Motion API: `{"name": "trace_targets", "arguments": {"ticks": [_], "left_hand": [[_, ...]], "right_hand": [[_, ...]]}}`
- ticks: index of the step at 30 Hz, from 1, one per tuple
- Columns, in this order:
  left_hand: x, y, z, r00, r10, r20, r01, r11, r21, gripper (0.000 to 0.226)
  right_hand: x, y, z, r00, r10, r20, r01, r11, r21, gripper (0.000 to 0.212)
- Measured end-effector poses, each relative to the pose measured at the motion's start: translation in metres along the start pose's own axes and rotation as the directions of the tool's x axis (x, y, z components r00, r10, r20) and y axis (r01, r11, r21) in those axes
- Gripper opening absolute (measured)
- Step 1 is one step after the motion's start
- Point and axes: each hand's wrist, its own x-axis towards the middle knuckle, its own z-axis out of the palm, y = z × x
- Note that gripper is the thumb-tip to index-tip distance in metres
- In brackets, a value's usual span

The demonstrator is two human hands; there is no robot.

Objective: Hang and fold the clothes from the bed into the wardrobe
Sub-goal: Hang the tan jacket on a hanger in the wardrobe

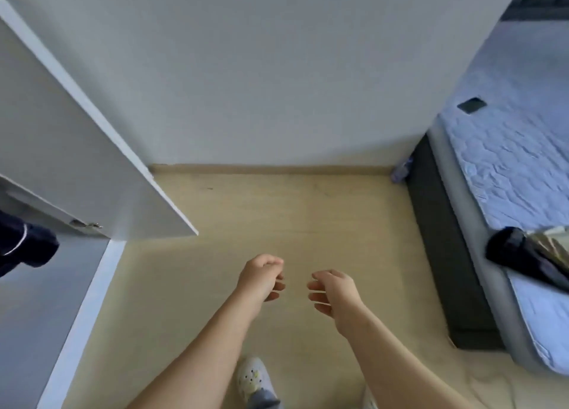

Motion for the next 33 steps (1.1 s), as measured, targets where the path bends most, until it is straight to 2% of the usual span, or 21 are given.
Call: {"name": "trace_targets", "arguments": {"ticks": [5,13,23,27,33], "left_hand": [[-0.027,0.014,0.141,0.982,0.015,0.190,-0.040,0.991,0.129,0.015],[-0.095,0.029,0.354,0.910,-0.024,0.413,-0.095,0.959,0.266,0.016],[-0.111,0.064,0.502,0.848,-0.004,0.530,-0.228,0.900,0.372,0.019],[-0.097,0.091,0.558,0.819,-0.013,0.573,-0.266,0.877,0.400,0.019],[-0.071,0.133,0.645,0.774,-0.046,0.631,-0.338,0.813,0.474,0.015]], "right_hand": [[-0.011,0.022,-0.141,0.984,0.017,-0.175,0.016,0.982,0.188,0.012],[-0.035,0.065,-0.352,0.925,0.099,-0.367,0.039,0.936,0.351,0.014],[-0.023,0.072,-0.473,0.897,0.219,-0.384,0.065,0.793,0.606,0.012],[-0.007,0.054,-0.524,0.863,0.239,-0.444,0.111,0.769,0.629,0.011],[0.021,0.027,-0.598,0.830,0.317,-0.459,0.105,0.719,0.687,0.013]]}}
